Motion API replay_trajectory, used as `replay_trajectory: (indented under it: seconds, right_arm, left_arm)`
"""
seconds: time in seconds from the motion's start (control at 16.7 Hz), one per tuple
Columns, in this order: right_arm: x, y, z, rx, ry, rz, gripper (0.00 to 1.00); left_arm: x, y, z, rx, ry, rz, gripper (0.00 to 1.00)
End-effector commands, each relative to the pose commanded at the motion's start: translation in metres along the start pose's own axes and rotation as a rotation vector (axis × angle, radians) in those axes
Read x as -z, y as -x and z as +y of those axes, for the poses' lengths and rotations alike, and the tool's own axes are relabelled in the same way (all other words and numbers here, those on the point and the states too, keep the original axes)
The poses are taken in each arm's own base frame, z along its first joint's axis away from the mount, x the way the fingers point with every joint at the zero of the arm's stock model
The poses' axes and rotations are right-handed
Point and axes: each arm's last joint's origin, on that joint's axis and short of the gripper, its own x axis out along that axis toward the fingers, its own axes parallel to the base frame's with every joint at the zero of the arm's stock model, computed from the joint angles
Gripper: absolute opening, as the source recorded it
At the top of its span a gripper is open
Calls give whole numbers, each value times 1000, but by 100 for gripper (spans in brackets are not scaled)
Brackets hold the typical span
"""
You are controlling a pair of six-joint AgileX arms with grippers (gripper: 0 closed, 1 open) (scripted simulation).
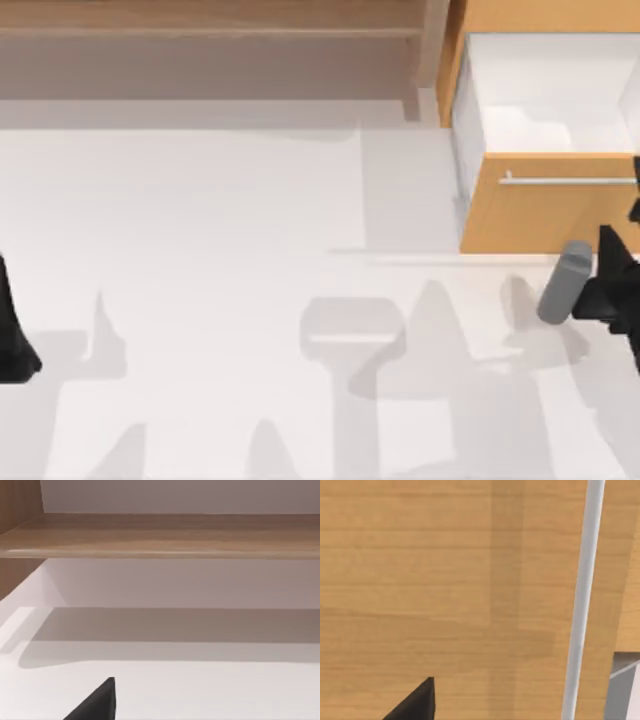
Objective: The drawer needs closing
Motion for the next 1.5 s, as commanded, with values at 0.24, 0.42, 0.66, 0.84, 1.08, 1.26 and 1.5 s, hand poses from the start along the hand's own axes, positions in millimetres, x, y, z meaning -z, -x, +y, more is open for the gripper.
replay_trajectory:
  seconds: [0.24, 0.42, 0.66, 0.84, 1.08, 1.26, 1.5]
  right_arm:
    - [1, 0, 1, -6, 1, 2, 100]
    - [0, -11, 0, 0, 0, 0, 100]
    - [0, -25, 0, 0, 0, 0, 100]
    - [0, -25, 0, 0, 0, 0, 100]
    - [0, -25, 0, 0, 0, 0, 70]
    - [0, -25, 0, 0, 0, 0, 47]
    - [0, -25, 0, 0, 0, 0, 17]
  left_arm:
    - [0, 0, 0, 0, 0, 0, 100]
    - [0, 0, 0, 0, 0, 0, 100]
    - [0, 0, 0, 0, 0, 0, 100]
    - [0, 0, 0, 0, 0, 0, 100]
    - [0, 0, 0, 0, 0, 0, 100]
    - [0, 0, 0, 0, 0, 0, 100]
    - [0, 0, 0, 0, 0, 0, 100]
